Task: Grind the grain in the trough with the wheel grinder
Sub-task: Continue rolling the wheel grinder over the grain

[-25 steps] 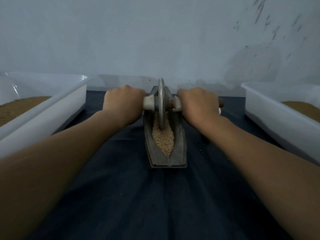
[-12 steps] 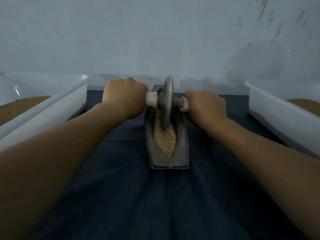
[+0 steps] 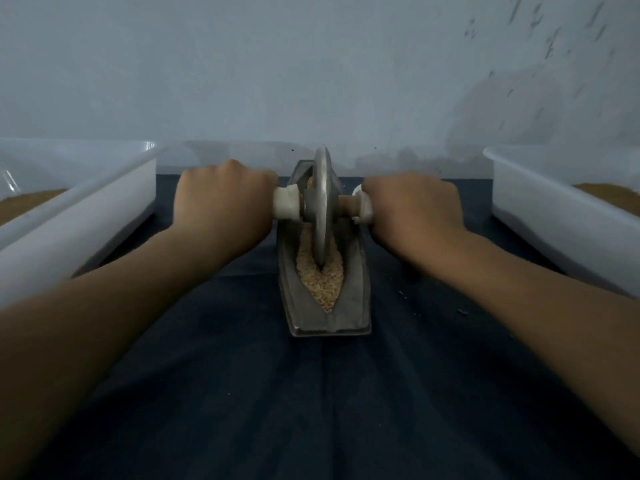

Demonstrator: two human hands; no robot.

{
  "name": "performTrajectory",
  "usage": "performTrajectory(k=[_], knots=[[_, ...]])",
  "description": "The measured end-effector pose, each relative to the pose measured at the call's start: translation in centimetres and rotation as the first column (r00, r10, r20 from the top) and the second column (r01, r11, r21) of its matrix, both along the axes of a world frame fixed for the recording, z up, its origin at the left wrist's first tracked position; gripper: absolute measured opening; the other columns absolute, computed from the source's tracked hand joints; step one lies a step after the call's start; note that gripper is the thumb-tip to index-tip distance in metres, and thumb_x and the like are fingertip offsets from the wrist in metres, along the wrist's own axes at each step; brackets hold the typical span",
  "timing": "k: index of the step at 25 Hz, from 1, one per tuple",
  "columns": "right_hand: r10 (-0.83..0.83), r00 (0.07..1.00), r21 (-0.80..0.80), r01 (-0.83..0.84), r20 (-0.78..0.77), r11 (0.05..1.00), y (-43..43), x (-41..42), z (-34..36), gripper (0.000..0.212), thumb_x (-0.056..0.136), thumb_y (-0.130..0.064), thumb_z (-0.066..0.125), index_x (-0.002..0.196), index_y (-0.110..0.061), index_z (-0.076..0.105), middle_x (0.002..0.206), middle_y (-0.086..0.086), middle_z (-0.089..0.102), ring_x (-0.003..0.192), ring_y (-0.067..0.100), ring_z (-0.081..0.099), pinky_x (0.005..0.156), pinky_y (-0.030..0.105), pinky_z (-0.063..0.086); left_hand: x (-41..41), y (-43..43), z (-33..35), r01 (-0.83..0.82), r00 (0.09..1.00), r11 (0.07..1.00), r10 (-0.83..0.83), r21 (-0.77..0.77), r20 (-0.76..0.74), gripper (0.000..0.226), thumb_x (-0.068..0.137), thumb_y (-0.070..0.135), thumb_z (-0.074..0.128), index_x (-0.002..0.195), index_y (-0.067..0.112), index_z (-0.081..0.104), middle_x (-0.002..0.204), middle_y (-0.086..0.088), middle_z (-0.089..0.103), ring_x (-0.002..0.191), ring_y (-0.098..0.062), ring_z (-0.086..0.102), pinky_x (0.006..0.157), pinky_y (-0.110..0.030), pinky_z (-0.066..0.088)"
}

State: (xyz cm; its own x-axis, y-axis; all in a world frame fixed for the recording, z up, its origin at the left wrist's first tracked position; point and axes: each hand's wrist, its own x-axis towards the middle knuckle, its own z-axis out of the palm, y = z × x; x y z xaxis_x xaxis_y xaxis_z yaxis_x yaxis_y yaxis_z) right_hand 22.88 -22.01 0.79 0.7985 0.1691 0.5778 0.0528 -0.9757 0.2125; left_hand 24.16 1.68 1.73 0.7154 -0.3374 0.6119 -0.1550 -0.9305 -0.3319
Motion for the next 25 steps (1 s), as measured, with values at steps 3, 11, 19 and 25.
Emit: performTrajectory(k=[3,11,19,25], knots=[[-0.029,0.993,0.029,0.033,-0.116,0.999,1.4,2.5,2.1,0.015,0.091,-0.018,0.064,0.106,-0.021,0.065,0.095,0.008,0.062,0.088,0.033,0.063,0.059,0.034,0.034,2.1,-1.3,0.6,-0.056,0.992,0.993,0.044,-0.100,-0.121,0.006,0.089,0.022,0.059,0.093,0.021,0.063,0.071,-0.003,0.046,0.068,-0.031,0.058,0.057,-0.034,0.036],[0.044,0.999,-0.168,-0.041,0.015,0.985,-0.3,-4.3,1.6,0.017,0.067,-0.026,0.068,0.081,-0.032,0.061,0.058,-0.008,0.038,0.051,0.024,0.040,0.047,0.019,0.011,-3.4,2.0,-0.8,0.135,0.990,0.989,-0.133,-0.051,0.054,0.042,0.061,0.023,0.076,0.067,0.031,0.035,0.052,0.011,0.019,0.044,-0.009,0.007,0.050,-0.017,0.012],[-0.032,0.992,0.036,0.037,-0.126,0.999,1.5,2.3,1.8,0.014,0.092,-0.026,0.064,0.105,-0.021,0.065,0.091,0.008,0.063,0.084,0.032,0.063,0.059,0.033,0.035,1.2,-1.7,1.2,-0.065,0.987,0.993,0.050,-0.100,-0.150,0.010,0.091,0.021,0.057,0.098,0.022,0.063,0.073,-0.002,0.043,0.065,-0.026,0.047,0.057,-0.034,0.037],[0.072,0.996,-0.006,-0.072,0.059,0.997,-1.1,-4.1,0.1,0.027,0.063,-0.025,0.069,0.066,-0.029,0.042,0.054,-0.014,0.027,0.044,0.008,0.018,0.048,0.017,0.014,-3.8,0.8,0.7,0.144,0.986,0.989,-0.147,0.041,0.081,0.009,0.067,0.026,0.064,0.072,0.023,0.058,0.055,0.005,0.020,0.046,-0.018,0.023,0.048,-0.020,0.013]])
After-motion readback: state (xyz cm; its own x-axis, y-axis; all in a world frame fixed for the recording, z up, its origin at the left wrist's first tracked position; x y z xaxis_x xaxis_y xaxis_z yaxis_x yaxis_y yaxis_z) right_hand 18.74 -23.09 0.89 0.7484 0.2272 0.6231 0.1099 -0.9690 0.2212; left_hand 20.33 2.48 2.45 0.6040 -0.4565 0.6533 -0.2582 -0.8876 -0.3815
